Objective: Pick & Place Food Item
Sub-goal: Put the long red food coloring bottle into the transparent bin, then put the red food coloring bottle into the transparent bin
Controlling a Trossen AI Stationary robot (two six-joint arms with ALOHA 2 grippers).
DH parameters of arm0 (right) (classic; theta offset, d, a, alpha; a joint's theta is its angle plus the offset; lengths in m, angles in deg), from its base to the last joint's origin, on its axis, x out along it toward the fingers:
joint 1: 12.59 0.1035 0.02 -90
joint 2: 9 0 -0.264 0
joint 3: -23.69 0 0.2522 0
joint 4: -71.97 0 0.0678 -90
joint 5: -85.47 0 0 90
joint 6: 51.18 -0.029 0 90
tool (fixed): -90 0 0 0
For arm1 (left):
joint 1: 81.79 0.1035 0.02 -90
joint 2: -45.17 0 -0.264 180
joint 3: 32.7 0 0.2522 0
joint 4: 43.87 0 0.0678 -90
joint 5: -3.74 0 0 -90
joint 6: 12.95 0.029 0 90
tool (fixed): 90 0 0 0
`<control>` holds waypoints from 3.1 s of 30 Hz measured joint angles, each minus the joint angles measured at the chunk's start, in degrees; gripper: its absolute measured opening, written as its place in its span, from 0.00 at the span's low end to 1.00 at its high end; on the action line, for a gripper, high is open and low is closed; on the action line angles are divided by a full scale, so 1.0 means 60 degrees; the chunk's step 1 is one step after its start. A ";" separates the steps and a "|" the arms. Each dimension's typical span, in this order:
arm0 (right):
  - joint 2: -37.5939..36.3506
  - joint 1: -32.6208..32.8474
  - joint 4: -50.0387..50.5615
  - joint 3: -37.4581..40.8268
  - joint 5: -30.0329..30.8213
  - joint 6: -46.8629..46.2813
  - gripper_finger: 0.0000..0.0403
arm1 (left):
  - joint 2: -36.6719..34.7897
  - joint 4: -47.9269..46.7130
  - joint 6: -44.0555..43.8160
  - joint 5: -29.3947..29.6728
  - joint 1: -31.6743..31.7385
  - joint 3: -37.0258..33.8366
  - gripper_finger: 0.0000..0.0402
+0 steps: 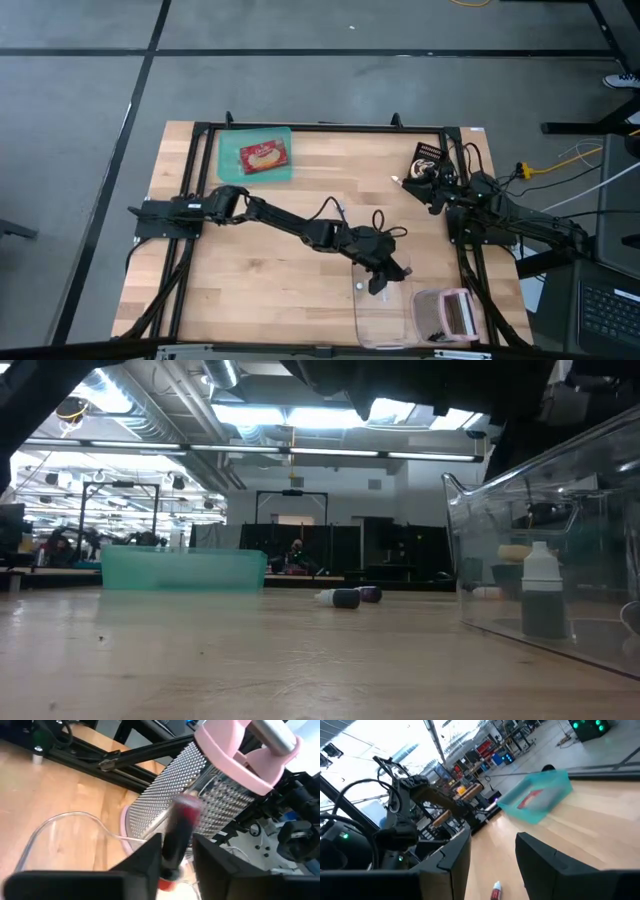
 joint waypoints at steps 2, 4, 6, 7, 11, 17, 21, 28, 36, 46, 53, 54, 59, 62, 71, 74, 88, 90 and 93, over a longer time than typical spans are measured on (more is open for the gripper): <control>0.0000 0.0000 0.0166 0.0000 -0.0128 0.0000 0.39 | 0.0005 -0.0020 -0.0009 0.0008 -0.0002 0.0000 0.32; 0.0000 0.0000 0.0244 0.0000 -0.0189 -0.0005 0.39 | -0.0034 -0.0020 -0.0083 0.0001 -0.0011 0.0000 0.39; 0.0000 0.0000 0.0160 0.0000 -0.0342 -0.0002 0.39 | -0.0055 -0.0016 -0.0143 -0.0004 -0.0015 0.0000 0.45; 0.0000 0.0000 0.0063 0.0000 -0.0400 -0.0002 0.39 | -0.0055 -0.0017 -0.0147 -0.0010 -0.0018 0.0000 0.47; 0.0000 -0.0001 -0.0565 0.0000 -0.0513 -0.0001 0.39 | -0.0087 0.0027 -0.0251 -0.0013 -0.0015 -0.0001 0.52; 0.0000 0.0000 -0.2522 0.0000 -0.0634 0.0024 0.39 | -0.1034 0.0752 0.0177 0.0011 0.0204 -0.0011 0.49; 0.0000 0.0000 -0.3918 0.0000 -0.0636 0.0227 0.39 | -0.2263 -0.0388 0.1315 0.0316 0.0446 0.0007 0.46; -0.0003 0.0000 -0.5041 0.0000 -0.0641 0.0277 0.39 | -0.4673 -0.7125 0.3849 0.2220 0.0716 0.0025 0.45; 0.0000 -0.0004 -0.5313 0.0000 -0.0634 -0.1574 0.39 | -0.5366 -1.0813 0.3991 0.2734 0.0564 0.0002 0.45; 0.0000 -0.0004 -0.5444 0.0000 0.0450 -0.2508 0.39 | -0.5313 -1.0244 0.3741 0.1727 0.0511 -0.3015 0.45; 0.0000 0.0000 -0.5338 0.0000 0.1833 -0.2378 0.39 | -0.5304 -0.9762 0.3568 0.2250 0.0651 -0.4686 0.45; 0.0000 -0.0002 -0.5271 0.0000 0.2013 -0.2254 0.39 | -0.5304 -0.9711 0.3698 0.2454 0.0659 -0.4686 0.45; 0.0000 -0.0004 -0.5216 0.0000 0.2226 -0.2249 0.39 | -0.5214 -0.9147 0.4754 0.2353 0.1032 -0.4665 0.45; 0.0000 -0.0004 -0.5216 0.0000 0.2227 -0.2244 0.39 | -0.4835 -0.9036 0.5247 0.1524 0.1421 -0.4674 0.45; 0.0000 -0.0011 -0.5165 0.0000 0.2583 -0.2224 0.39 | -0.3339 -0.9099 0.7320 0.1257 0.1799 -0.3641 0.45; 0.0000 -0.0010 -0.5163 0.0000 0.2509 -0.2235 0.39 | -0.2983 -0.9161 0.7769 0.1558 0.1792 -0.3125 0.45; 0.0000 -0.0001 -0.5154 0.0000 0.2229 -0.2261 0.39 | -0.1852 -0.9343 0.8618 0.1156 0.1803 -0.2371 0.45; 0.0000 0.0000 -0.5161 0.0000 0.2206 -0.2289 0.39 | -0.1779 -0.9246 0.8618 0.1167 0.1766 -0.2371 0.45; 0.0000 0.0000 -0.5154 0.0000 0.2181 -0.2287 0.39 | -0.1723 -0.9044 0.8499 0.1189 0.1754 -0.2371 0.45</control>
